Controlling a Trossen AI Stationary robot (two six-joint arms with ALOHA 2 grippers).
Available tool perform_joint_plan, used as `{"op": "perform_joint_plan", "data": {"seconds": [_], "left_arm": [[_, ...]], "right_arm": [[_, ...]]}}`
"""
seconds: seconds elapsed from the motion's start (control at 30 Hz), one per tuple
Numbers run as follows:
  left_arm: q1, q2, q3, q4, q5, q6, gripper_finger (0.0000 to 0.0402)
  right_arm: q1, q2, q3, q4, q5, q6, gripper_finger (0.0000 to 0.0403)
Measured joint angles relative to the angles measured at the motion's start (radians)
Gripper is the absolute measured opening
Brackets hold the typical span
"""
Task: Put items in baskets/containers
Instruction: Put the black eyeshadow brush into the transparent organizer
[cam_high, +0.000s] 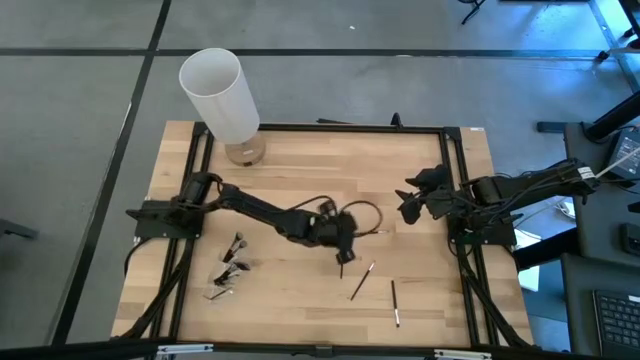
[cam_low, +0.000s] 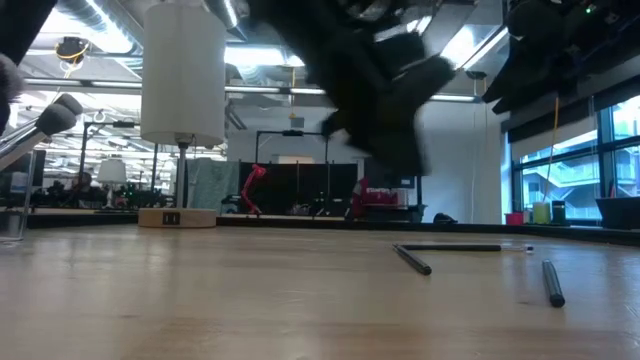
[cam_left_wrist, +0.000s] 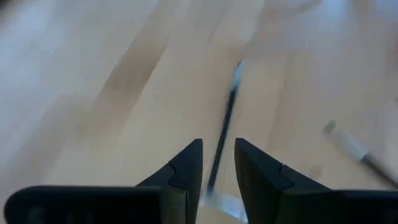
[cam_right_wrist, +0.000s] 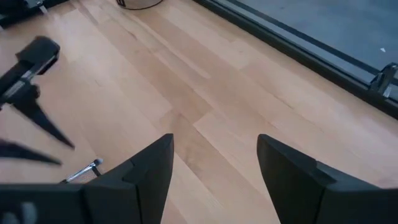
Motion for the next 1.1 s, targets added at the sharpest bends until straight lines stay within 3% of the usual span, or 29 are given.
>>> {"op": "perform_joint_plan", "data": {"seconds": [0.13,0.43,1.1], "left_arm": [[0.056,0.059,0.051,0.15,0.101,0.181,0.0091],[0.14,0.218,0.057,0.528,0.328,0.311,0.009],[0.138,0.267,0.06,0.442,0.363,0.329,0.0074]], "right_arm": [[0.003,-0.008,0.033,-0.048,-0.001,0.007,0.0229],[0.017,-0.043,0.039,-0.064,-0.006,-0.014,0.0229],[0.016,-0.056,0.039,-0.088,0.019,-0.013,0.0229]]}}
